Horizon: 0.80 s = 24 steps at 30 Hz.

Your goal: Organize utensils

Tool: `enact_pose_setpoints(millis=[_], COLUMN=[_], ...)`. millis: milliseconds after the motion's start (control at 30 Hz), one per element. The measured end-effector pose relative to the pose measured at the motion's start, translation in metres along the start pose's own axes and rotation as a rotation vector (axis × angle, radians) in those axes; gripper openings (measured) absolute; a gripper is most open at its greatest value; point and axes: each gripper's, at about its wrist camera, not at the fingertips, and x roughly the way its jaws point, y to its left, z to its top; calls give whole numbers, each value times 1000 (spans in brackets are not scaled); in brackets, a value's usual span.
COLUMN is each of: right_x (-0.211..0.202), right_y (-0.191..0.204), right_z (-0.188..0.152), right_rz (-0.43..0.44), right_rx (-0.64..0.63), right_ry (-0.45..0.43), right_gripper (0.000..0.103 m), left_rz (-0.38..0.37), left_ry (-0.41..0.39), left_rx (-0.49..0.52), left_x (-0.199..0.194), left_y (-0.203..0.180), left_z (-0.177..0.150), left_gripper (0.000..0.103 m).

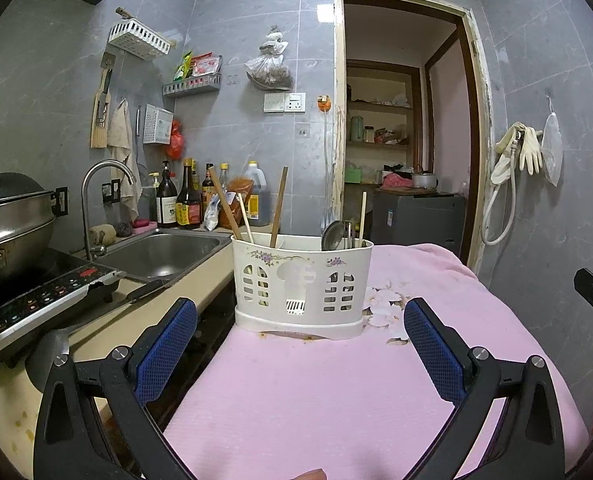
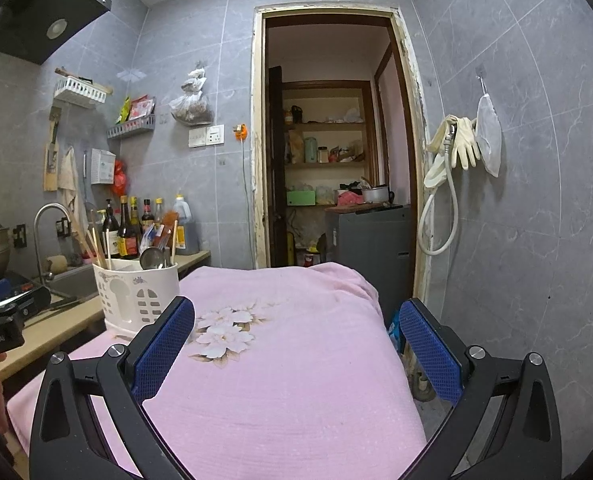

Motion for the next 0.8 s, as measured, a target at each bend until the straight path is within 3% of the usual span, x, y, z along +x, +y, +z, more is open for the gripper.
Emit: enact_pose_setpoints(millis=[800], right_x=[-1], right_y=[1], right_z=[0], right_rz=[3], right_rx=[-2], right_ry=[3], right_gripper=[103], left_rz=[4], left_ry=[27], left_rx=[-18], left_x=[4], left_y=[5], left_z=[-4], left_gripper=[102])
